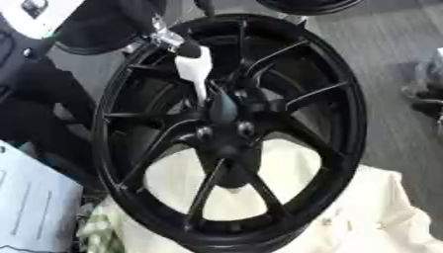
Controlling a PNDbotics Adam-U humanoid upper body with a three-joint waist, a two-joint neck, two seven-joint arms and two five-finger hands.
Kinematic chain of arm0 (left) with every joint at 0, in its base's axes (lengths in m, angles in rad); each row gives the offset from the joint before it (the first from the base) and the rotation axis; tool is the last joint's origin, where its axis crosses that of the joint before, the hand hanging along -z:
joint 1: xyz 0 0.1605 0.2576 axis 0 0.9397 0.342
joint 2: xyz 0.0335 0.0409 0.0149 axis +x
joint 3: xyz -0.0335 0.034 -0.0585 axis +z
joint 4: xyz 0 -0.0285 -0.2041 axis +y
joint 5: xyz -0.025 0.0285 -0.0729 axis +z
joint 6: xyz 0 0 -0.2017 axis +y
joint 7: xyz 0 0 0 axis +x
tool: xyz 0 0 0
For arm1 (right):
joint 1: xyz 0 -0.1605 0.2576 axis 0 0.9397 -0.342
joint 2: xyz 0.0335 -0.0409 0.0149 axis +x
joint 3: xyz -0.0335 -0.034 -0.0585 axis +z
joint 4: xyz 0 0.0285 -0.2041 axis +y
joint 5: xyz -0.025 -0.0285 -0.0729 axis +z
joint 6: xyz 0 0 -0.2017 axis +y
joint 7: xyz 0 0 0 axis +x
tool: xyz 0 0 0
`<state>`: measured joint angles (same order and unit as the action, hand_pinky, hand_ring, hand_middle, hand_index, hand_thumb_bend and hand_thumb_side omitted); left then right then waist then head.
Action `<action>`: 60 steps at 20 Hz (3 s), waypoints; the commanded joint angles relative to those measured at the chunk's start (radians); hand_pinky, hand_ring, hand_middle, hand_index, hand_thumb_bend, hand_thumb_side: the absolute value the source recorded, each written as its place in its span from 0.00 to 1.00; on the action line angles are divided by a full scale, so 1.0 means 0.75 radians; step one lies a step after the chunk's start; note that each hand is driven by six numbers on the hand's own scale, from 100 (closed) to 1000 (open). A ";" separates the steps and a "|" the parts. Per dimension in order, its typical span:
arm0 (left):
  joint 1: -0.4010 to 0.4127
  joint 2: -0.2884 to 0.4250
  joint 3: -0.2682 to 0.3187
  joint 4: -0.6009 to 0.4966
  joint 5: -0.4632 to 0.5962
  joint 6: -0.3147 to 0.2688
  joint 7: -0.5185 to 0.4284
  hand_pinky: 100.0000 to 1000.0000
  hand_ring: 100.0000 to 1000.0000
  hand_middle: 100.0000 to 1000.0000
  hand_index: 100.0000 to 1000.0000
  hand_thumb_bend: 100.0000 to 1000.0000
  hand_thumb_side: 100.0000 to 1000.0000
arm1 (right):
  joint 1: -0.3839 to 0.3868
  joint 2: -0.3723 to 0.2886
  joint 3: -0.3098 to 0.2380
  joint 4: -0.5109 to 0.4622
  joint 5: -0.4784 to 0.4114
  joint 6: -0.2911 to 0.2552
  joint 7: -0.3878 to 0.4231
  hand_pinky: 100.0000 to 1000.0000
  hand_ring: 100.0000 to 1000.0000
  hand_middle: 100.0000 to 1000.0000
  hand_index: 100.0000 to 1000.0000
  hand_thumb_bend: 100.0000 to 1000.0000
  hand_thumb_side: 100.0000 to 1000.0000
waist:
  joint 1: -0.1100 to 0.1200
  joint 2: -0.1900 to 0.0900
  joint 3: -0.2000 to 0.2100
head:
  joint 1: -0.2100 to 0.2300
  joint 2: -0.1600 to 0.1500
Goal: Pull the pin out of the wheel hub.
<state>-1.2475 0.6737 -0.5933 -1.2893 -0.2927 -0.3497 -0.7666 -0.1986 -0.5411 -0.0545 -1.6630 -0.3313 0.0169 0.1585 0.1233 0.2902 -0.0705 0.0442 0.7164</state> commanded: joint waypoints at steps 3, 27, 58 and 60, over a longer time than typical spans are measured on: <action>-0.004 0.072 0.016 -0.057 0.021 -0.193 -0.187 0.89 0.82 0.74 0.81 0.48 0.81 | -0.011 -0.038 -0.007 -0.014 0.010 -0.001 0.000 0.96 0.76 0.74 0.83 0.00 0.84 | -0.007 -0.018 0.000 | 0.000 -0.001; 0.008 0.058 0.008 -0.044 -0.117 -0.236 -0.187 0.89 0.82 0.74 0.83 0.60 0.58 | -0.012 -0.036 -0.005 -0.013 0.014 0.000 0.003 0.96 0.76 0.74 0.83 0.00 0.84 | -0.011 -0.015 -0.006 | 0.004 -0.019; 0.004 -0.006 -0.012 0.011 -0.087 -0.207 -0.187 0.84 0.74 0.58 0.61 0.40 0.16 | -0.015 -0.033 -0.001 -0.007 0.020 0.001 0.010 0.96 0.76 0.74 0.83 0.00 0.84 | -0.014 -0.014 -0.004 | 0.024 -0.015; 0.005 -0.006 -0.014 0.009 -0.073 -0.199 -0.187 0.83 0.72 0.56 0.57 0.37 0.14 | -0.015 -0.034 -0.001 -0.007 0.020 0.001 0.010 0.96 0.76 0.74 0.83 0.00 0.85 | -0.014 -0.014 -0.004 | 0.025 -0.015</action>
<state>-1.2245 0.6502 -0.6138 -1.2704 -0.3565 -0.3564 -0.7599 -0.2016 -0.5411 -0.0485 -1.6621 -0.3207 0.0207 0.1633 0.1222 0.2958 -0.0738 0.0602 0.7138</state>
